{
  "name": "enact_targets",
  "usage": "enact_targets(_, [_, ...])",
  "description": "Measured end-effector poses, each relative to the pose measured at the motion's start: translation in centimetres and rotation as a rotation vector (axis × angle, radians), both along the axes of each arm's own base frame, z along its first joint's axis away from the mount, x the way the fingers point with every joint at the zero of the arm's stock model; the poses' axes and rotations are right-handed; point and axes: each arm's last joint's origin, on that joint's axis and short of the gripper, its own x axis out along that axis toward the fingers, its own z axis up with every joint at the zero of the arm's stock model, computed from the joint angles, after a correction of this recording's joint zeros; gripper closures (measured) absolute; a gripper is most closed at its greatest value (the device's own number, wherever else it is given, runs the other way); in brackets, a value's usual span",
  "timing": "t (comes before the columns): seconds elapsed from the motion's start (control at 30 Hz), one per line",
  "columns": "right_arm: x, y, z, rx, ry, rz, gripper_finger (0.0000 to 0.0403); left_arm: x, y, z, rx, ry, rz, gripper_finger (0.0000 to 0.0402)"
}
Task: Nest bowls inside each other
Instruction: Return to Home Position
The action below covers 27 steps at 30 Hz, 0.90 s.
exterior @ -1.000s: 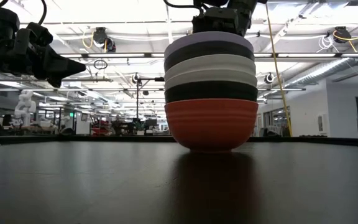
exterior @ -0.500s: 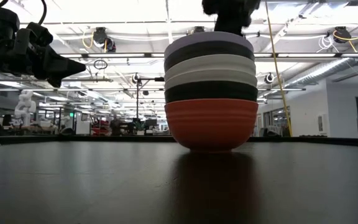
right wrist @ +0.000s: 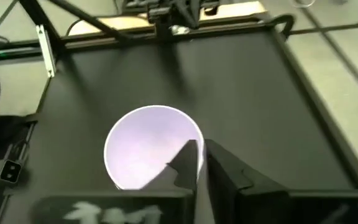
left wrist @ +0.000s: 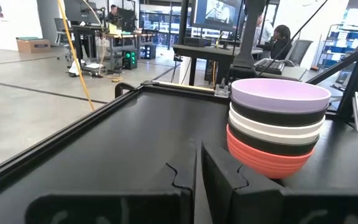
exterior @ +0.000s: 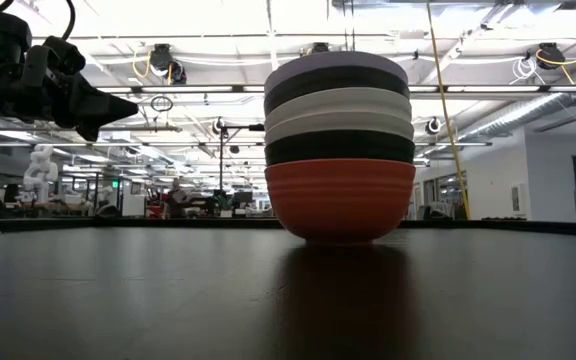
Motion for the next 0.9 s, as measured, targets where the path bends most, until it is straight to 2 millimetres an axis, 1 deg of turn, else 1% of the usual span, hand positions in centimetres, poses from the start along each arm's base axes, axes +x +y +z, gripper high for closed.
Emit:
enact_targets(0.03, [-0.8,0.0,0.3,-0.008,-0.011,-0.011,0.039,0.0,0.0,0.0,0.0,0.0,0.0,0.0376])
enact_targets(0.07, [-1.6,0.1,0.6,-0.012,-0.021,-0.025,0.0393,0.0,0.0,0.0,0.0,0.0,0.0,0.0376])
enact_targets(0.17, [-3.7,0.1,1.1,-0.027,-0.048,-0.074,0.0394,0.0,0.0,0.0,-0.001,0.0,0.0,0.0376])
enact_targets(0.27, [-5.5,0.3,0.5,-0.032,-0.073,-0.074,0.0401,0.0,0.0,0.0,-0.002,-0.001,0.0,0.0376])
enact_targets(0.33, [-6.6,0.4,-0.3,-0.007,-0.098,-0.089,0.04,0.0,0.0,0.0,-0.003,-0.001,0.0,0.0376])
enact_targets(0.43, [-8.2,0.5,-2.2,0.019,-0.129,-0.106,0.0402,0.0,0.0,0.0,-0.003,-0.001,0.0,0.0376])
enact_targets(0.5, [-9.2,0.6,-3.9,0.04,-0.157,-0.118,0.0402,0.0,0.0,0.0,-0.003,-0.001,0.0,0.0376])
enact_targets(0.67, [-11.2,0.9,-9.4,0.093,-0.217,-0.123,0.0402,0.0,0.0,0.0,-0.002,0.0,0.0,0.0376])
enact_targets(0.77, [-12.2,1.1,-12.2,0.124,-0.262,-0.119,0.0402,0.0,0.0,0.0,0.01,0.002,0.0,0.0376])
enact_targets(0.83, [-12.9,1.2,-13.5,0.138,-0.305,-0.114,0.0402,0.0,0.0,0.0,0.011,0.002,0.0,0.0376])
enact_targets(0.9, [-13.5,1.3,-14.1,0.142,-0.356,-0.106,0.0403,0.0,0.0,0.0,0.011,0.002,0.0,0.0376])
